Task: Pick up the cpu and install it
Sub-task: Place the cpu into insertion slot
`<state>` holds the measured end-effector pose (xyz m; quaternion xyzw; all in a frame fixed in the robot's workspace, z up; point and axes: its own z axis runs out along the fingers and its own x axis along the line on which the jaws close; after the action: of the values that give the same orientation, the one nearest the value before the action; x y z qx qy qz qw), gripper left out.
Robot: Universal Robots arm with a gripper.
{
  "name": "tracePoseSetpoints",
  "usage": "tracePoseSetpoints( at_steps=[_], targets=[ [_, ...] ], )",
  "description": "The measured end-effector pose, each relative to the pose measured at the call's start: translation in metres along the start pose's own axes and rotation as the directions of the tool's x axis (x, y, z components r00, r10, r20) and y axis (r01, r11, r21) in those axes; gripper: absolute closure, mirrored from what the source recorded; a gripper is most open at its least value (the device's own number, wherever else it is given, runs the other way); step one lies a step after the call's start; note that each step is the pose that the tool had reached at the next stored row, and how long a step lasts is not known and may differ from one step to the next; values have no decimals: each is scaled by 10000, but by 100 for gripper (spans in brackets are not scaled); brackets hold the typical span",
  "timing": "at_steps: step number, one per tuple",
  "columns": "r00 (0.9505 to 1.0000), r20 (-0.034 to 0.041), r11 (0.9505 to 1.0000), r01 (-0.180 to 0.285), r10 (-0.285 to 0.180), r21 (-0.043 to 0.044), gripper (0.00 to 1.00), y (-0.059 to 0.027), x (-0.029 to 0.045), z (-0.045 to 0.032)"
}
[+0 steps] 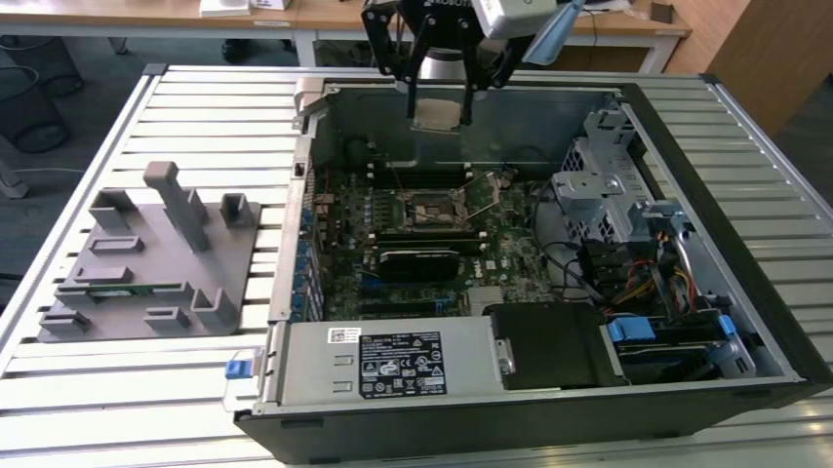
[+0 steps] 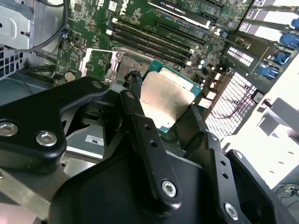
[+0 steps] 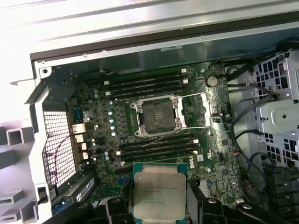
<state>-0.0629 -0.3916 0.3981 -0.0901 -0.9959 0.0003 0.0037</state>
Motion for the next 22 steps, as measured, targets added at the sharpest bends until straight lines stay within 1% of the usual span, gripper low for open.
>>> tracePoseSetpoints(
  at_steps=[6,12,13,18,22],
  targets=[
    [9991,0,9991,-420,420,1,46,0,0,4],
    [9964,0,9964,-847,847,2,46,0,0,8],
    [9937,1,9937,-1122,1122,6,46,0,0,10],
    [9885,4,9885,-1513,1513,11,46,0,0,13],
    [9798,7,9798,-1998,1998,22,46,2,0,16]
  ],
)
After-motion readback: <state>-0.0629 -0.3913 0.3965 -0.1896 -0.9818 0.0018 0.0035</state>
